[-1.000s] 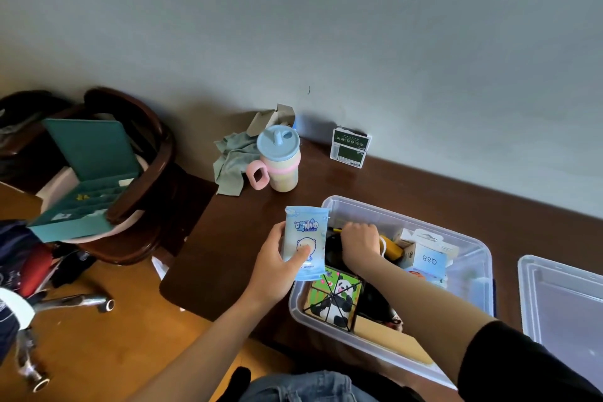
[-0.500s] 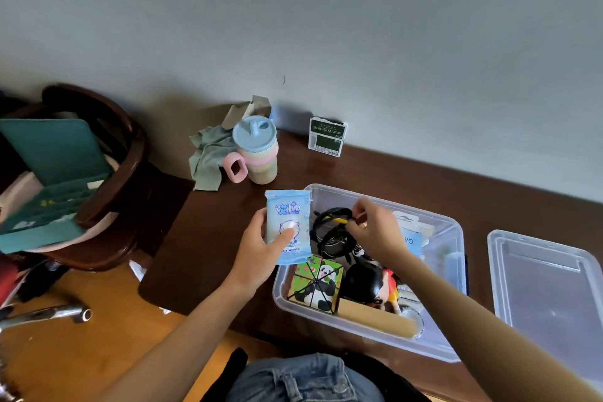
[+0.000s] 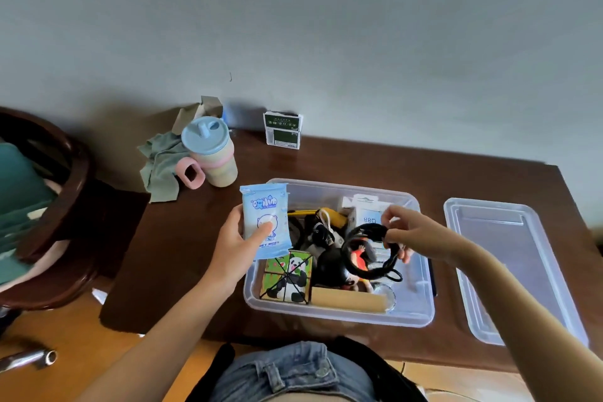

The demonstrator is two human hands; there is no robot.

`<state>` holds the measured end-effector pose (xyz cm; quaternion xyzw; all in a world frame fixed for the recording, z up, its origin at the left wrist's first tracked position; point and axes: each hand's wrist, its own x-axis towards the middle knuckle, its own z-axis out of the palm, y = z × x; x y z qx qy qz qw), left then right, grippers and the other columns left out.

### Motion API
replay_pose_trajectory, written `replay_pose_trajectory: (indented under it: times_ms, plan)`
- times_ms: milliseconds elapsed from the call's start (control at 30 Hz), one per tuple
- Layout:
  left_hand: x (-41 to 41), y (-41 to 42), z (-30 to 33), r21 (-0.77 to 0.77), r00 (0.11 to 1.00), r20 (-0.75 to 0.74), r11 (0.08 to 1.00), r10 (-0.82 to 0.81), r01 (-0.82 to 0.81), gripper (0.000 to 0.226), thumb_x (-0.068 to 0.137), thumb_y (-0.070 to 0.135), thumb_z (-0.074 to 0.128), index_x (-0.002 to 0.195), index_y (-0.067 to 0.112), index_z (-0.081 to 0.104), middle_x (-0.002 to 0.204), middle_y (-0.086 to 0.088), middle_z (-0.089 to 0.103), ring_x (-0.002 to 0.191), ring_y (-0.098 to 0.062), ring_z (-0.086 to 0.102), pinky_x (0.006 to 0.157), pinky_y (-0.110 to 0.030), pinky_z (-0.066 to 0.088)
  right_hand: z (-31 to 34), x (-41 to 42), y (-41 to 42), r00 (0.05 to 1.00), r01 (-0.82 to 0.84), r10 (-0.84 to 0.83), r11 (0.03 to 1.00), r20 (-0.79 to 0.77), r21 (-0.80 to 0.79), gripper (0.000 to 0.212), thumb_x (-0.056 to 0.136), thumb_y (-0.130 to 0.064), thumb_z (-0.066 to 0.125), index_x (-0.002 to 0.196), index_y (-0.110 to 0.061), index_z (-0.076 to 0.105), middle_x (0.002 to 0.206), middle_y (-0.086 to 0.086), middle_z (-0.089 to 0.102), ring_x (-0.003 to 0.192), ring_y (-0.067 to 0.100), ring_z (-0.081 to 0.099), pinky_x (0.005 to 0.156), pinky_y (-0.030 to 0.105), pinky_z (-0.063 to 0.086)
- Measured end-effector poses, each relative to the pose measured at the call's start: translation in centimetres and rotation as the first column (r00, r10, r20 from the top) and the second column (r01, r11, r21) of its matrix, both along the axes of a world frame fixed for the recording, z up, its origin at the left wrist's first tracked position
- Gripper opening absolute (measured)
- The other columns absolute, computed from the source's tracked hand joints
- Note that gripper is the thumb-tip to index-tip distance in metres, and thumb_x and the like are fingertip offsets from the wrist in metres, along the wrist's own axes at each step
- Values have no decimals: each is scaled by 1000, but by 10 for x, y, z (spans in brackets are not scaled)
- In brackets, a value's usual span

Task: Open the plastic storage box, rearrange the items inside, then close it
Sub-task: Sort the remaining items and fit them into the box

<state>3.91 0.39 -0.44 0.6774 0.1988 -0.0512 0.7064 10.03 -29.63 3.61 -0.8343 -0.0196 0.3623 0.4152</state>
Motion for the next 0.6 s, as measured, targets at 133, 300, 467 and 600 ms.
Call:
replay_pose_trajectory:
  times_ms: [133, 300, 467, 600]
  plan:
    - [1, 4, -1, 16, 1000, -12, 1000, 1, 0, 34, 87, 8, 65, 117, 22, 54, 111, 3, 67, 94, -5, 66, 65, -16, 54, -17, -8, 2, 966, -234, 260, 872, 2, -429, 9, 90, -15, 53, 99, -17, 52, 102, 3, 66, 78, 15, 64, 72, 28, 53]
    - [2, 11, 3, 34, 998, 0, 998, 56, -56, 34, 87, 7, 65, 117, 19, 54, 109, 2, 67, 87, -1, 66, 63, -14, 53, -9, 7, 45, 909, -101, 314, 804, 275, -586, 20, 89, -24, 48, 102, -17, 62, 108, 0, 64, 96, 20, 58, 80, 32, 48]
    - [-3, 15, 10, 49, 995, 13, 994, 97, -98, 34, 87, 5, 65, 117, 16, 54, 106, 4, 67, 85, 1, 67, 63, -13, 52, -37, 24, 130, 847, -263, 461, 795, 264, -546, 18, 88, -18, 45, 83, -8, 59, 91, 7, 65, 81, 28, 58, 59, 29, 44]
    - [-10, 13, 13, 40, 994, 21, 993, 107, -108, 32, 87, 3, 65, 113, 18, 55, 106, 0, 68, 88, -2, 67, 68, -15, 53, -76, 39, 170, 791, -279, 579, 627, 196, -727, 14, 92, -21, 53, 98, -12, 63, 101, 4, 67, 86, 24, 62, 61, 28, 42]
